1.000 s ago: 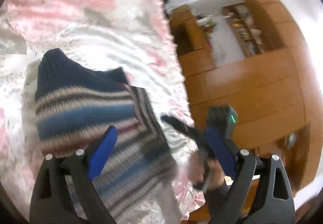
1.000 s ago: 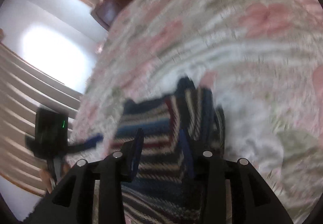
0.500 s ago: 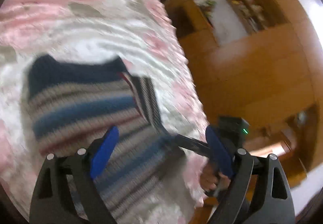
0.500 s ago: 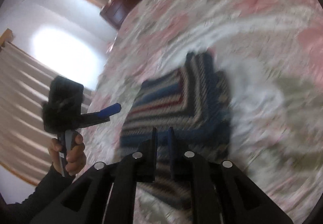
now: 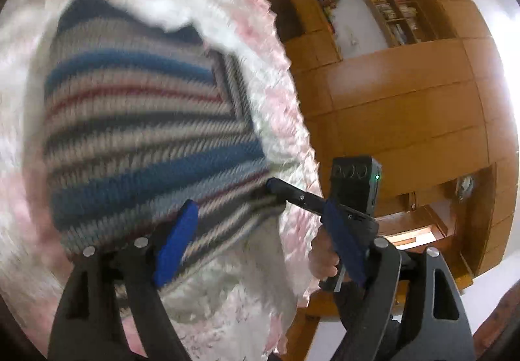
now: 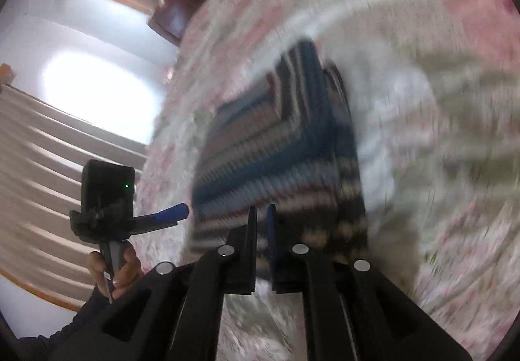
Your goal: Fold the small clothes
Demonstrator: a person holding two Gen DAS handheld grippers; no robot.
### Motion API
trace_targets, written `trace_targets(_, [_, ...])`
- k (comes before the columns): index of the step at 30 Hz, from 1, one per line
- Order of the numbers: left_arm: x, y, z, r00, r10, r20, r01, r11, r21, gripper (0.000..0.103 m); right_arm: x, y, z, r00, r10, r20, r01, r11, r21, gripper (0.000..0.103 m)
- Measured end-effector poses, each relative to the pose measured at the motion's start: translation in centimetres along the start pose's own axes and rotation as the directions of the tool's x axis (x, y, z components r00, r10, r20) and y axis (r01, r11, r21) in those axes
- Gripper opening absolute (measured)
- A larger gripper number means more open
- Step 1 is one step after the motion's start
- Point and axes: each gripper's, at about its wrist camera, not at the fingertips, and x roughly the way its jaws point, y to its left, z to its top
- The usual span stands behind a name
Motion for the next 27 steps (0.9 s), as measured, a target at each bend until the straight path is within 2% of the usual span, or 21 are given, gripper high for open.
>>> trace_targets(1, [0.7,1.2,-0.4,1.0,0.012,-0.007,-0.012,0.999,-0.034,0.078,0.6,-0.9,-0.4,1.0,-0.018,-0.023,0.019,1.0,0.014,0.001])
trace_targets(2, [1.9,3.3,-1.0,1.0,0.014,-0.023,-0.016,0.996,-0.087,0.076,1.6,-2.3,-0.9,0.998,-0.034,-0.046,0.036,0.998,0.042,0.0])
trace_targets(3, [2.3,4.2,-1.2,0.999,0.022,-0.026,-0.024,0.995,-0.101,0.064,2.0,-3.0,-1.1,0.998,-0.021,-0.052,0.024,0.998,0.065,0.0])
trace_targets(4, [2.5,5.3,-1.6,1.0,0.023,-0.013,-0.024,0.991,-0.132,0.058,2.0,-3.8,-1.3,0.999,0.004,-0.05,0.001,0.995,0.095,0.0])
trace_targets(6, [1.6,5.4,-2.0,0.999,-0.024,0.021,0.027,0.986,-0.163,0.065,1.2,-3.3,-1.5,0.998,-0.013,-0.054,0.018,0.996,0.089,0.0])
trace_targets(7, [0.8,4.8,-2.2,0.999,-0.035,0.03,0.04,0.987,-0.155,0.08,0.6,-2.9,-1.6,0.998,-0.033,-0.057,0.037,0.996,0.078,0.0])
trace_targets(8, [-0.1,4.0,-2.6,0.998,-0.045,0.041,0.051,0.99,-0.135,0.091,-0.4,-2.5,-1.6,0.997,-0.054,-0.052,0.058,0.996,0.07,0.004])
trace_targets(9, [-1.0,3.4,-2.7,0.998,-0.046,0.051,0.052,0.992,-0.116,0.091,-1.4,-2.4,-1.5,0.997,-0.062,-0.042,0.065,0.995,0.073,0.007])
trace_targets(10, [-2.3,2.7,-2.9,0.997,-0.043,0.061,0.048,0.995,-0.09,0.092,-2.4,-2.2,-1.4,0.998,-0.054,-0.037,0.057,0.996,0.07,0.02])
trace_targets(11, [-3.3,2.5,-2.9,0.997,-0.044,0.069,0.049,0.996,-0.079,0.094,-3.5,-1.9,-1.5,0.999,-0.044,-0.023,0.045,0.997,0.06,0.054])
trace_targets(12, [-4.5,2.2,-2.7,0.995,-0.049,0.088,0.056,0.996,-0.076,0.096,-4.8,-1.0,-0.5,0.998,-0.053,0.027,0.052,0.998,0.033,0.078])
trace_targets(13, [-5.4,2.4,-2.5,0.994,-0.046,0.103,0.054,0.996,-0.076,0.096,-6.1,-0.8,0.2,0.994,-0.074,0.077,0.072,0.997,0.021,0.097])
trace_targets(14, [-6.5,2.7,-1.9,0.99,-0.037,0.135,0.049,0.995,-0.085,0.098,-6.2,-0.4,1.1,0.992,-0.073,0.099,0.072,0.997,0.013,0.1])
trace_targets(16, [-7.8,4.1,-0.4,0.985,-0.024,0.174,0.046,0.991,-0.128,0.1,-5.2,-0.5,2.8,0.999,-0.033,0.038,0.032,0.999,0.033,0.1])
trace_targets(18, [-7.7,5.7,1.2,0.984,0.007,0.176,0.026,0.982,-0.185,0.1,-3.0,-1.3,4.7,0.999,-0.026,-0.029,0.028,0.997,0.071,0.1])
trace_targets(19, [-7.5,7.3,2.3,0.985,0.041,0.168,-0.001,0.973,-0.231,0.1,-1.7,-1.7,5.7,0.998,-0.011,-0.059,0.016,0.996,0.089,0.1])
trace_targets(21, [-6.9,8.7,3.9,0.989,0.063,0.133,-0.026,0.964,-0.263,0.1,0.8,-2.1,7.2,0.995,-0.013,-0.104,0.024,0.994,0.11,0.099])
trace_targets(27, [-2.3,10.8,6.6,0.998,0.058,0.025,-0.049,0.961,-0.272,0.1,6.5,-3.3,9.2,0.977,-0.027,-0.211,0.051,0.993,0.108,0.1])
